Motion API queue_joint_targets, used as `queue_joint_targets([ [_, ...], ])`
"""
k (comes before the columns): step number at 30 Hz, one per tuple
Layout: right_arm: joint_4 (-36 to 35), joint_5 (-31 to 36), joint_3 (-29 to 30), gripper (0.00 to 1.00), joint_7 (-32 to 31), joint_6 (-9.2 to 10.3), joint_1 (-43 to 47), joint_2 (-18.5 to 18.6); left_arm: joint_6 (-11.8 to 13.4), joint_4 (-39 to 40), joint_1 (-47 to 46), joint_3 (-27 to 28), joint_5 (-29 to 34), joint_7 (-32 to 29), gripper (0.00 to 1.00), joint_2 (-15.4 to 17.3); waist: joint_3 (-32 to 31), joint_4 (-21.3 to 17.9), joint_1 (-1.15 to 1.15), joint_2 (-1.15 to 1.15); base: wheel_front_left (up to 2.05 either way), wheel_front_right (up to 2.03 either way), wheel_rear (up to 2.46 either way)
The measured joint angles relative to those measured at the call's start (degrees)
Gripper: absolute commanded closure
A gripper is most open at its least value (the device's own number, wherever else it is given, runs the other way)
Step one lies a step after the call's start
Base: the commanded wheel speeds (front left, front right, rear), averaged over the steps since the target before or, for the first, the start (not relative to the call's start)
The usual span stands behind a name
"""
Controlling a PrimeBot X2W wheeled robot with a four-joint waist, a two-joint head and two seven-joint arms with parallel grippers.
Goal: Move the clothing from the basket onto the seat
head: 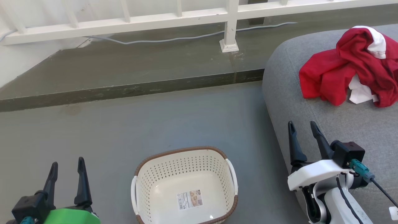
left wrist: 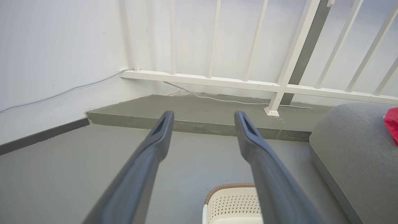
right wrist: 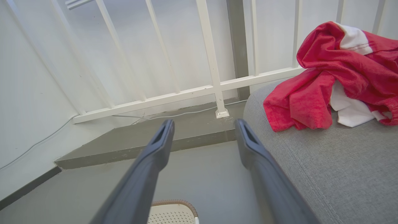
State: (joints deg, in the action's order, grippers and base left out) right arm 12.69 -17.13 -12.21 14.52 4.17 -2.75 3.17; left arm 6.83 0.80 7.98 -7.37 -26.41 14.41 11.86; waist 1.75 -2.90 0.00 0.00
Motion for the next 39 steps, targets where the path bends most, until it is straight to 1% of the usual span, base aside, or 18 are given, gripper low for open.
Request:
queue_joint_targets([
  [4, -0.11, 0.0, 0.0, 0.0, 0.0, 0.08, 0.13, -0.04, 0.0, 0.01, 0.7, 0.03, 0.01, 0.0, 0.0, -0.19, -0.08, 0.09, 0.0, 0.0, 0.0, 0.0, 0.0],
  [6, -0.3, 0.0, 0.0, 0.0, 0.0, 0.47, 0.53, -0.07, 0.0, 0.15, 0.73, 0.05, 0.25, 0.0, 0.0, -0.22, -0.15, 0.13, 0.0, 0.0, 0.0, 0.0, 0.0],
  [11, -0.33, 0.0, 0.01, 0.0, 0.0, 0.48, 1.05, -0.11, -0.01, 0.65, 0.86, 0.27, 0.48, 0.0, 0.0, -0.31, -0.39, 0.21, 0.0, 0.0, 0.0, 0.0, 0.0],
  [12, -0.09, 0.0, -0.01, 1.0, -0.01, 0.47, 1.07, -0.12, -0.01, 0.51, 0.86, 0.19, 0.42, 0.0, 1.0, -0.37, -0.43, 0.22, 0.0, 0.0, 0.0, 0.0, 0.0],
  [16, 2.38, -0.11, -0.15, 1.0, -0.11, 0.45, 2.85, -0.36, -0.04, -2.21, 0.96, -0.71, -0.07, -0.26, 1.0, -2.19, -0.43, 0.22, 0.0, 0.0, 0.0, 0.0, 0.0],
  [21, 2.23, -2.14, 0.0, 1.0, -0.12, 0.18, 3.38, -0.4, -0.3, -2.21, 0.97, -0.75, -1.87, -0.63, 1.0, -2.21, -0.48, 0.35, 0.0, 0.0, 0.0, 0.0, 0.0],
  [28, 1.49, -7.93, 0.54, 1.0, -0.88, -0.71, 3.38, -0.47, -0.87, -2.3, 0.97, -0.41, -7.38, -1.47, 1.0, -2.86, -0.54, 0.54, 0.0, 0.0, 0.0, 0.0, 0.0],
  [35, 1.16, -14.59, 1.98, 1.0, -2.15, -1.56, 3.37, -0.58, -2.02, -3.0, 0.94, 0.2, -12.35, -3.08, 1.0, -3.46, -0.6, 0.74, 0.0, 0.0, 0.0, 0.0, 0.0],
  [39, 1.03, -17.45, 2.75, 1.0, -3.09, -1.65, 3.37, -0.58, -2.56, -3.68, 0.84, 0.63, -15.1, -3.81, 1.0, -3.71, -0.63, 0.85, 0.0, 0.0, 0.0, 0.0, 0.0],
])
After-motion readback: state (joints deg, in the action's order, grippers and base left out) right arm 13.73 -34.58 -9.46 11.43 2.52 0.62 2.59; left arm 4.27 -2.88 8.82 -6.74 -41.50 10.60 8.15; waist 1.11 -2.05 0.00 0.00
